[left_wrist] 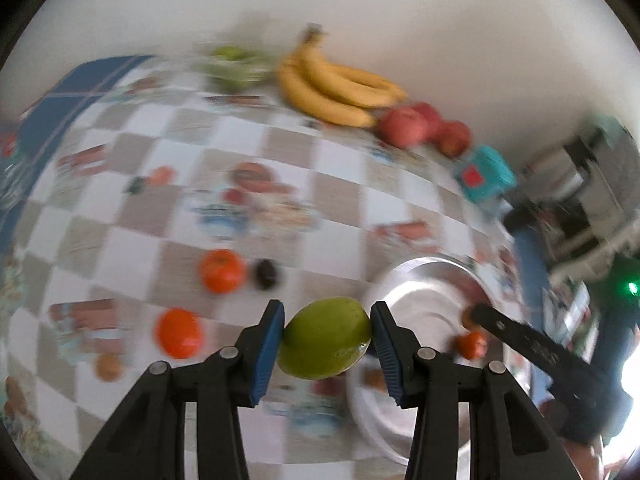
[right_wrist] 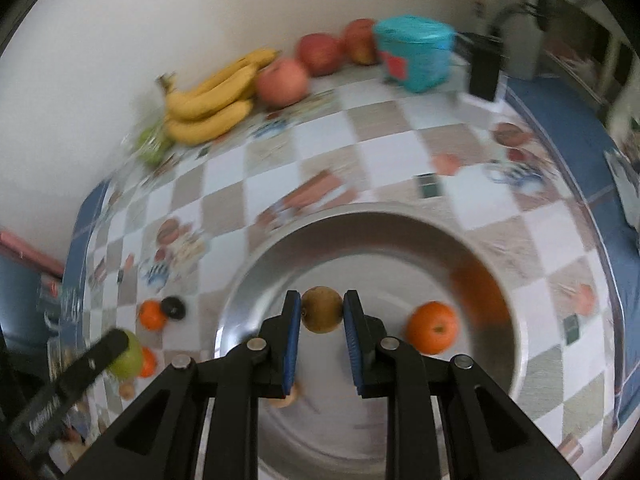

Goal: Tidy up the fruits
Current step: 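Carry the green pear and the kiwi over the steel bowl with both tools, then open the left tool dropping the pear while the right tool releases the kiwi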

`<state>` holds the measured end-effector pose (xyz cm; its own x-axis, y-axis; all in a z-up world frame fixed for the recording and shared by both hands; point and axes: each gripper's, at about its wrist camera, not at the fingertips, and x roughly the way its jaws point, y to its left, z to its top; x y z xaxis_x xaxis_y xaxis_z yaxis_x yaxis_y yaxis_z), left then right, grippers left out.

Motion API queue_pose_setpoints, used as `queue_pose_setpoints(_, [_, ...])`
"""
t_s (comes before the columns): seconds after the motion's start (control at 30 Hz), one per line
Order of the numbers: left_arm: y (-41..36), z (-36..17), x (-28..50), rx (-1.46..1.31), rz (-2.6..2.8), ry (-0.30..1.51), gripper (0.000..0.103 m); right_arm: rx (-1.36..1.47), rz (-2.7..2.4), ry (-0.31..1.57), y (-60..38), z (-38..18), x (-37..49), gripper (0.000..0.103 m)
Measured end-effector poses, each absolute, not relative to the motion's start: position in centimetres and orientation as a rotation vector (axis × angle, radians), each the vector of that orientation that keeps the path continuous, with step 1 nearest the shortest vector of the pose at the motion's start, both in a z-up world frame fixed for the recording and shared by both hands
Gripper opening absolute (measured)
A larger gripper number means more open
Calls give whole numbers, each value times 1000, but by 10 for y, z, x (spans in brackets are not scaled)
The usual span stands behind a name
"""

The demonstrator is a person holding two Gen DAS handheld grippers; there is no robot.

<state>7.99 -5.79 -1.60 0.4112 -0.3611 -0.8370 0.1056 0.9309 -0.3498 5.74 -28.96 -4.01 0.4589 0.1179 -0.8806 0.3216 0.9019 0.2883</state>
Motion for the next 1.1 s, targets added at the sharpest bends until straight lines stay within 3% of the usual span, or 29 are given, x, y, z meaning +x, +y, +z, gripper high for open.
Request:
queue_pose_setpoints(0.47, [-169, -29, 84, 15, -462, 1045, 48, 519, -164, 1069, -318, -44, 50, 23])
queue_pose_setpoints(0.77, [-181, -57, 95, 44, -460, 1064, 48, 563, -189, 1110, -329, -68, 57, 23])
queue_pose_setpoints(1.1, [-183, -53, 90, 42, -477, 1056, 48, 590, -219, 1132, -334, -75, 54, 23])
